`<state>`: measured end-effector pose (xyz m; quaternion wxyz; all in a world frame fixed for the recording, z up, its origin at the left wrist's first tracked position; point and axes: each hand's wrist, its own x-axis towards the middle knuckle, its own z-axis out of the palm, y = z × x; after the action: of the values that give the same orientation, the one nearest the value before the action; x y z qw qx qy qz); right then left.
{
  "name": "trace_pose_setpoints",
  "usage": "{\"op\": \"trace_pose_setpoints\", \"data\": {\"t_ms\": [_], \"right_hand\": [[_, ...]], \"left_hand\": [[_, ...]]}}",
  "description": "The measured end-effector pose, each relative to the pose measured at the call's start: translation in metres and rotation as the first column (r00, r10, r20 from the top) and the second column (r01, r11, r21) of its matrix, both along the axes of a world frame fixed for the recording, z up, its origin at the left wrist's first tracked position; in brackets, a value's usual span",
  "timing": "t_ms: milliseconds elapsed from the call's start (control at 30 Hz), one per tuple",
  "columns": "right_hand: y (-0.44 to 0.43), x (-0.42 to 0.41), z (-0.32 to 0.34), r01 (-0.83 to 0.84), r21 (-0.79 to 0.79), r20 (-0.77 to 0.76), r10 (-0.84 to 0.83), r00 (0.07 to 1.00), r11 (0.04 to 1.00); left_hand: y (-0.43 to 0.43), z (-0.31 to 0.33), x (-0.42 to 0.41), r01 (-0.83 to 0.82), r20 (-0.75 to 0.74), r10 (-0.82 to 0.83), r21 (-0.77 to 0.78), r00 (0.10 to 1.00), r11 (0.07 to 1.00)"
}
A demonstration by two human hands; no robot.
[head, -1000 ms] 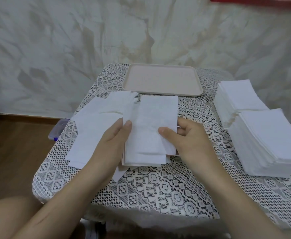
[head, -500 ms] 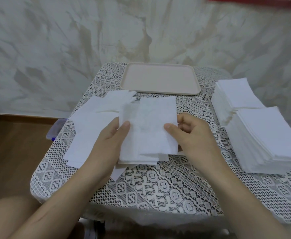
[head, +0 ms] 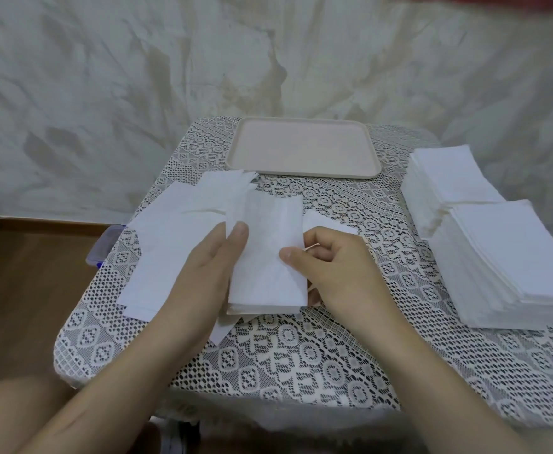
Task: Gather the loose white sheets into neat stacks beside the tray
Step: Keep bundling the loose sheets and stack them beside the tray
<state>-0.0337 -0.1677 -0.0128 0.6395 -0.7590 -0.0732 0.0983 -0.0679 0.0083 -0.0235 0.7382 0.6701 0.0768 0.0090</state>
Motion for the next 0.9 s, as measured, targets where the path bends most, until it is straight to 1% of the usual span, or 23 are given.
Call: {"op": "trace_pose_setpoints", "data": {"t_ms": [167, 300, 367, 400, 433, 467, 500, 567, 667, 733, 767, 800, 833, 867, 900], "right_hand": [[-0.002, 0.001, -0.002, 0.002, -0.033, 0.020, -0.001, 1.000, 0.999], [0.000, -0.002, -0.001, 0.042, -0.068, 0.035, -0.040, 0.999, 0.997], [-0.001, -0.003, -0.001, 0.081, -0.190, 0.087, -0.065, 0.994, 0.978], [-0.001, -0.003, 0.001, 0.079, -0.251, 0.085, -0.059, 0.995, 0.965], [-0.002, -0.004, 0.003, 0.050, -0.268, 0.054, -0.037, 0.998, 0.962], [-0.003, -0.006, 0.005, 0.006, -0.225, 0.002, -0.006, 1.000, 0.974], [-0.005, -0.006, 0.006, -0.037, -0.151, -0.048, 0.030, 0.998, 0.988], [-0.008, -0.008, 0.006, -0.082, -0.043, -0.081, 0.078, 0.994, 0.996], [-0.007, -0.008, 0.003, -0.109, -0.041, -0.066, 0.106, 0.992, 0.993], [-0.006, -0.005, 0.003, -0.093, -0.048, -0.054, 0.091, 0.994, 0.994], [-0.007, -0.001, 0.001, -0.068, -0.076, -0.027, 0.066, 0.997, 0.995], [-0.011, 0.003, -0.002, -0.028, -0.144, 0.022, 0.031, 0.999, 0.989], [-0.016, 0.009, -0.005, 0.030, -0.247, 0.086, -0.009, 0.996, 0.969], [-0.022, 0.014, -0.007, 0.093, -0.369, 0.159, -0.036, 0.987, 0.925], [-0.027, 0.018, -0.008, 0.135, -0.489, 0.211, -0.033, 0.977, 0.862]], "left_hand": [[0.002, -0.002, 0.003, 0.013, -0.024, -0.013, -0.002, 1.000, 1.000], [0.003, -0.006, 0.002, 0.050, 0.007, -0.050, 0.017, 0.999, 0.999], [0.004, -0.005, 0.002, 0.041, 0.013, -0.040, -0.011, 0.999, 0.999], [0.004, -0.003, 0.001, 0.034, 0.007, -0.034, -0.020, 0.999, 0.999], [0.004, 0.000, 0.000, 0.027, -0.003, -0.028, -0.027, 1.000, 0.999], [0.004, 0.002, -0.001, 0.025, -0.011, -0.025, -0.028, 1.000, 0.999], [0.004, 0.002, -0.001, 0.024, -0.013, -0.025, -0.021, 1.000, 0.999], [0.003, 0.002, -0.001, 0.021, 0.004, -0.021, 0.035, 1.000, 0.999], [0.004, 0.000, -0.003, -0.003, 0.049, -0.010, 0.243, 0.999, 0.970], [0.008, 0.003, -0.002, -0.042, 0.051, 0.028, 0.306, 0.998, 0.951], [0.011, 0.005, -0.002, -0.055, 0.037, 0.046, 0.298, 0.998, 0.953], [0.014, 0.008, -0.001, -0.065, 0.019, 0.062, 0.274, 0.998, 0.960], [0.018, 0.010, 0.000, -0.078, 0.004, 0.080, 0.248, 0.997, 0.966], [0.022, 0.012, 0.002, -0.098, 0.003, 0.101, 0.238, 0.995, 0.966], [0.026, 0.012, 0.003, -0.121, 0.008, 0.123, 0.240, 0.992, 0.963]]}}
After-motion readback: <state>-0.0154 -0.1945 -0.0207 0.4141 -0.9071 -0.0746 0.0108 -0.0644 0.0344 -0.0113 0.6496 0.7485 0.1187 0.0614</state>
